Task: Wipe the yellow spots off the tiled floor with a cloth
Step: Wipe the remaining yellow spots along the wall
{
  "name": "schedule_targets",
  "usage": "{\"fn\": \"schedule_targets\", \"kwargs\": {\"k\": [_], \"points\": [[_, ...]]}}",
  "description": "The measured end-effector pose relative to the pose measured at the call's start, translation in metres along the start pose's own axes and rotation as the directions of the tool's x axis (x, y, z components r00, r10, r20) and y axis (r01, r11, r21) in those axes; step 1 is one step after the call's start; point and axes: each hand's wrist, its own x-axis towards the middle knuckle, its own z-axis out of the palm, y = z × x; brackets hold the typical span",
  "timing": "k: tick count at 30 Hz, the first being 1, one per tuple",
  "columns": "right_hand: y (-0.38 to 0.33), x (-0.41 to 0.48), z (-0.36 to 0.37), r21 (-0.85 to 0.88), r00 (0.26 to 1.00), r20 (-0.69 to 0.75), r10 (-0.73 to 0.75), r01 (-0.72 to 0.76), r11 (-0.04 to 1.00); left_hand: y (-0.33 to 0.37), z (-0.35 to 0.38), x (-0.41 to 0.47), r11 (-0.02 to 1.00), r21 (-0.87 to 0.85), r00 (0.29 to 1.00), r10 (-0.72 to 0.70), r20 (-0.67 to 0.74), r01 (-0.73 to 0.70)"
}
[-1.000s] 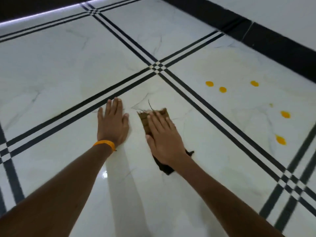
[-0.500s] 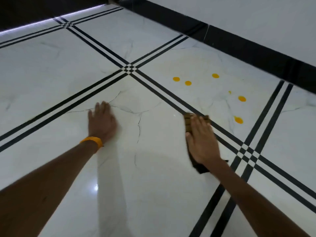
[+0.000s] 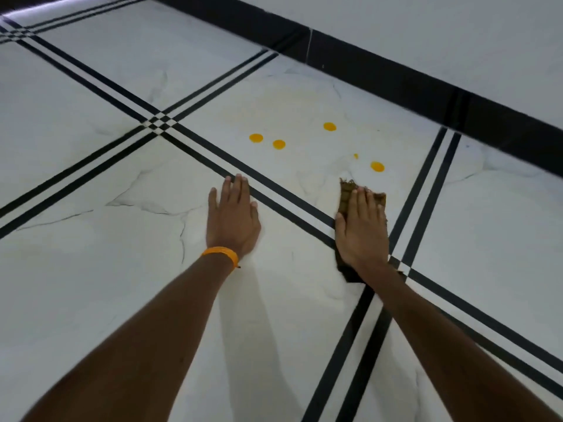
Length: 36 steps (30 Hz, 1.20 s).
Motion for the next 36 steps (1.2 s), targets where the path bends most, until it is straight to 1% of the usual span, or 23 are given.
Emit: {"fn": "schedule_targets", "kwargs": {"k": [4,5,7,9,10,11,13,15,16,17,19,21,22,23,25,27,28,29,30,32,34,35,36], "points": [[0.017,-0.02,-0.01,0.066,0.974,0.07,-0.217,0.213,0.975,0.001,-0.001,0.0,1.0,0.007,1.0,0.005,-0.009,-0.005],[0.029,-0.011,-0.012,0.06,0.978,0.07,-0.196,0.192,0.98,0.001,-0.001,0.0,1.0,0.013,1.0,0.007,-0.008,-0.007],[0.046,0.026,-0.009,0.037,0.999,0.044,-0.021,0.02,0.999,0.0,0.002,0.002,1.0,0.026,1.0,0.015,-0.014,-0.014],[0.043,0.071,-0.006,0.025,0.988,0.025,0.156,-0.156,0.987,0.0,0.005,0.004,1.0,0.023,1.0,0.019,-0.021,-0.019],[0.031,0.083,-0.005,0.013,0.984,0.02,0.175,-0.175,0.984,-0.001,0.006,0.005,1.0,0.014,1.0,0.019,-0.022,-0.019],[0.021,0.087,-0.004,0.012,0.989,0.018,0.149,-0.149,0.989,0.0,0.007,0.006,1.0,0.004,1.0,0.021,-0.023,-0.021],[0.011,0.068,-0.004,0.015,0.996,0.057,-0.067,0.067,0.998,0.0,0.007,0.008,1.0,-0.008,0.999,0.026,-0.037,-0.026],[0.03,0.043,-0.009,0.059,0.953,0.101,-0.286,0.281,0.958,0.0,0.007,0.01,0.999,-0.012,0.998,0.043,-0.034,-0.044],[0.046,0.044,-0.011,0.071,0.941,0.111,-0.319,0.313,0.947,-0.001,0.006,0.011,0.999,-0.011,0.998,0.05,-0.029,-0.05],[0.06,0.054,-0.013,0.058,0.955,0.111,-0.274,0.269,0.961,-0.002,0.007,0.01,0.998,-0.009,0.998,0.059,-0.026,-0.059],[0.078,0.093,-0.015,0.01,0.996,0.084,-0.04,0.039,0.999,-0.004,0.009,0.01,0.998,-0.016,0.997,0.066,-0.036,-0.067],[0.075,0.136,-0.012,0.012,0.978,0.049,0.204,-0.204,0.979,-0.005,0.009,0.011,0.997,-0.021,0.997,0.07,-0.034,-0.071],[0.062,0.148,-0.011,0.02,0.968,0.051,0.246,-0.247,0.969,-0.004,0.009,0.01,0.997,-0.022,0.997,0.071,-0.031,-0.072],[0.044,0.152,-0.009,0.022,0.973,0.053,0.225,-0.227,0.974,-0.005,0.01,0.01,0.996,-0.029,0.996,0.079,-0.036,-0.08],[0.009,0.131,-0.005,0.045,0.997,0.076,-0.003,-0.001,0.999,-0.005,0.009,0.012,0.995,-0.079,0.997,0.054,-0.052,-0.058],[0.003,0.093,-0.002,0.06,0.967,0.09,-0.236,0.232,0.971,-0.002,0.003,0.016,0.981,-0.167,0.99,-0.112,-0.083,0.097],[0.011,0.083,-0.004,0.076,0.954,0.092,-0.286,0.28,0.957,-0.002,0.001,0.017,0.967,-0.177,0.975,-0.201,-0.089,0.183],[0.02,0.086,-0.005,0.069,0.956,0.089,-0.279,0.273,0.959,-0.001,0.0,0.018,0.961,-0.149,0.966,-0.246,-0.083,0.232],[0.03,0.097,-0.005,0.054,0.971,0.082,-0.225,0.222,0.974,-0.001,-0.001,0.019,0.967,-0.1,0.968,-0.241,-0.068,0.234],[0.039,0.13,-0.002,0.019,0.997,0.061,-0.055,0.054,0.998,-0.002,0.003,0.023,0.982,-0.036,0.982,-0.187,-0.036,0.185],[0.025,0.153,0.001,0.01,0.996,0.045,0.073,-0.074,0.997,-0.004,0.003,0.031,0.991,-0.012,0.991,-0.135,-0.024,0.135],[0.013,0.153,0.002,0.005,0.995,0.042,0.087,-0.088,0.996,-0.006,0.003,0.036,0.995,-0.011,0.994,-0.103,-0.019,0.103],[0.003,0.148,0.004,-0.004,0.998,0.038,0.055,-0.055,0.998,-0.007,0.004,0.04,0.997,-0.013,0.997,-0.077,-0.022,0.077]]}}
